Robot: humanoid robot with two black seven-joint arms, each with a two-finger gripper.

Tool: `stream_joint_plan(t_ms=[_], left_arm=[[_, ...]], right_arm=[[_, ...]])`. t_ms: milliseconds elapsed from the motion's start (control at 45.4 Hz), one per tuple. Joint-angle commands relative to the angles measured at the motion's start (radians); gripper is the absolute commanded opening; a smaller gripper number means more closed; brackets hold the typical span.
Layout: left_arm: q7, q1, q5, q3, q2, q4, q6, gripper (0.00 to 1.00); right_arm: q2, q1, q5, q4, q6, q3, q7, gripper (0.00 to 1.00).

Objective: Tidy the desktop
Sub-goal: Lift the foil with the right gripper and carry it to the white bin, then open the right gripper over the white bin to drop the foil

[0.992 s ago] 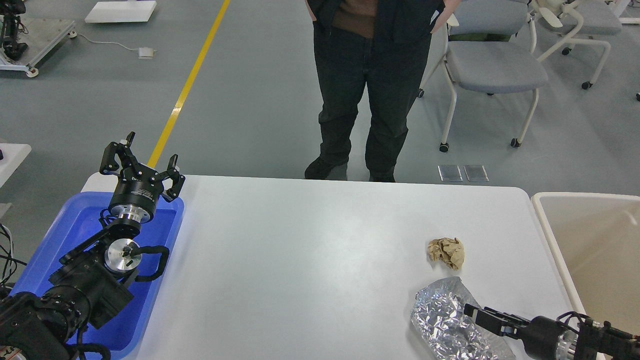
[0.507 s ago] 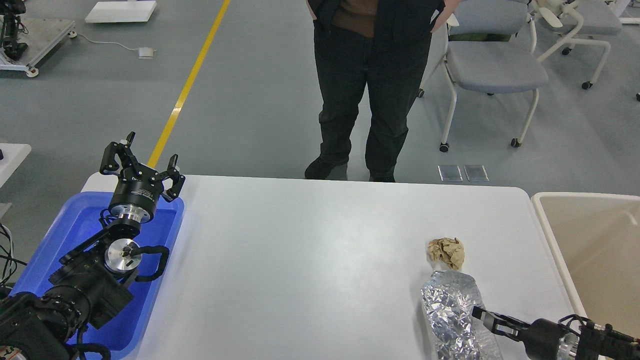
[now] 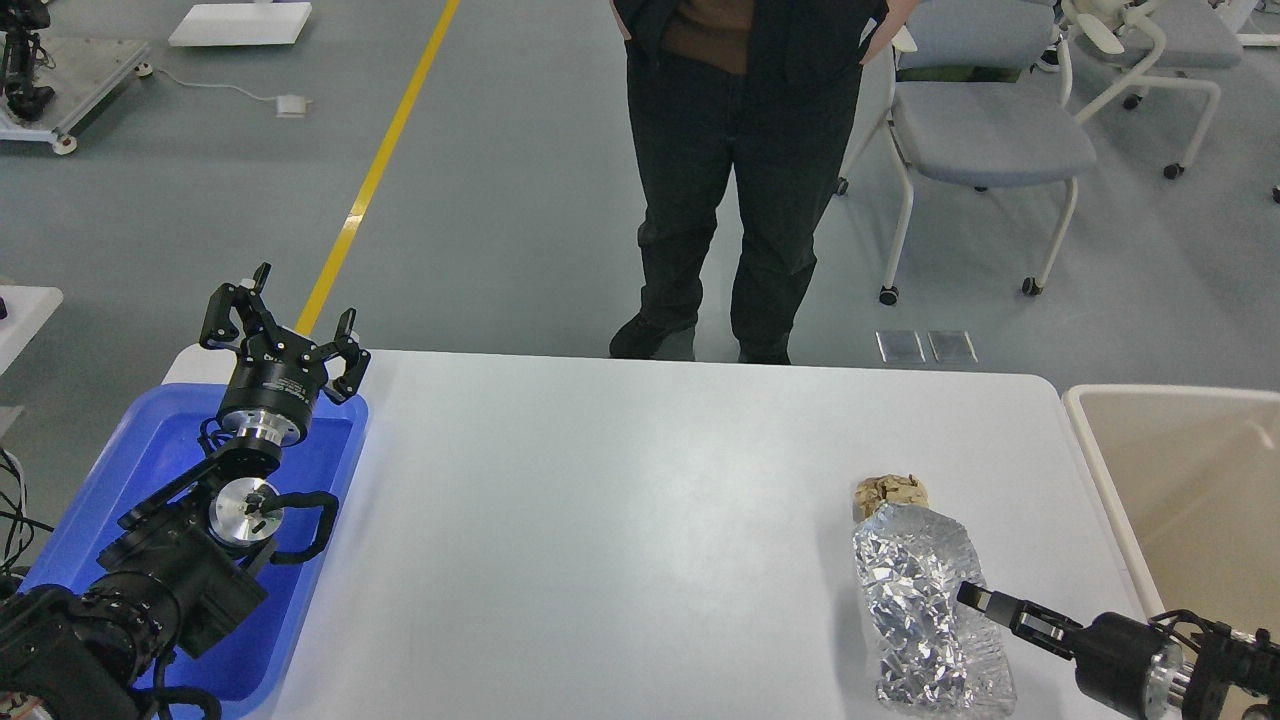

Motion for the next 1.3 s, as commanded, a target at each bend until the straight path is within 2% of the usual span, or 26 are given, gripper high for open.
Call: stream_joint_plan(t_ms=[0,529,727,904,992,1124,1279], left_arm=[[0.0,0.0,0.0,0.0,0.0,0.0,0.0,1.0],[0.0,0.0,0.0,0.0,0.0,-0.001,0.0,1.0],[0.0,0.0,0.0,0.0,0.0,0.0,0.0,1.0],[0.0,0.0,0.0,0.0,0.0,0.0,0.0,1.0],[0.0,0.0,0.0,0.0,0.0,0.0,0.0,1.0],[0.0,0.0,0.0,0.0,0.0,0.0,0.0,1.0],[0.0,0.0,0.0,0.0,0.0,0.0,0.0,1.0]], right_arm=[[-0.131,0.079,0.155,0.038,0.193,0.01,0.051,0.0],[-0.4,0.355,0.259,0.02,0.547,0.079,0.051,0.0],[-0.383,0.371,0.303,-0.197,0.542,0.061,0.051,0.0],[-0.291,0.358,0.289,-0.401,0.526,0.006,0.051,0.0],[-0.237,0.355,0.289,-0.49,0.486,-0.036,0.049,0.0],[-0.162,0.311,0.304,-0.568,0.371,-0.08,0.009,0.0],[-0.064,0.225,0.304,-0.622,0.302,-0.065,-0.078,0.0]])
